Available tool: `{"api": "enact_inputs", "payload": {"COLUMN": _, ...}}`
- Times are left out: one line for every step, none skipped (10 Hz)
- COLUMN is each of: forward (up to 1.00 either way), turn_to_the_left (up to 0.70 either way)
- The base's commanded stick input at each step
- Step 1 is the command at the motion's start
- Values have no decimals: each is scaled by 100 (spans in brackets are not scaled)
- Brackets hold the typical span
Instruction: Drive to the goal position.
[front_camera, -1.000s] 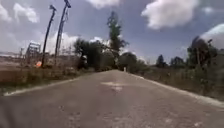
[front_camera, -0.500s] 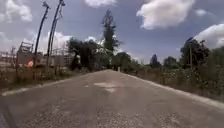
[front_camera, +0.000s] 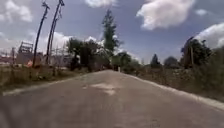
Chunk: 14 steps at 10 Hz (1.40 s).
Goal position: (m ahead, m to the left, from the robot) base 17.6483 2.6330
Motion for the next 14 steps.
{"api": "enact_inputs", "payload": {"forward": 50, "turn_to_the_left": 0}}
{"api": "enact_inputs", "payload": {"forward": 50, "turn_to_the_left": 0}}
{"api": "enact_inputs", "payload": {"forward": 50, "turn_to_the_left": 0}}
{"api": "enact_inputs", "payload": {"forward": 50, "turn_to_the_left": 0}}
{"api": "enact_inputs", "payload": {"forward": 50, "turn_to_the_left": 0}}
{"api": "enact_inputs", "payload": {"forward": 50, "turn_to_the_left": 0}}
{"api": "enact_inputs", "payload": {"forward": 50, "turn_to_the_left": 0}}
{"api": "enact_inputs", "payload": {"forward": 50, "turn_to_the_left": 0}}
{"api": "enact_inputs", "payload": {"forward": 50, "turn_to_the_left": 0}}
{"api": "enact_inputs", "payload": {"forward": 50, "turn_to_the_left": 0}}
{"api": "enact_inputs", "payload": {"forward": 50, "turn_to_the_left": 0}}
{"api": "enact_inputs", "payload": {"forward": 50, "turn_to_the_left": 0}}
{"api": "enact_inputs", "payload": {"forward": 50, "turn_to_the_left": 0}}
{"api": "enact_inputs", "payload": {"forward": 50, "turn_to_the_left": 0}}
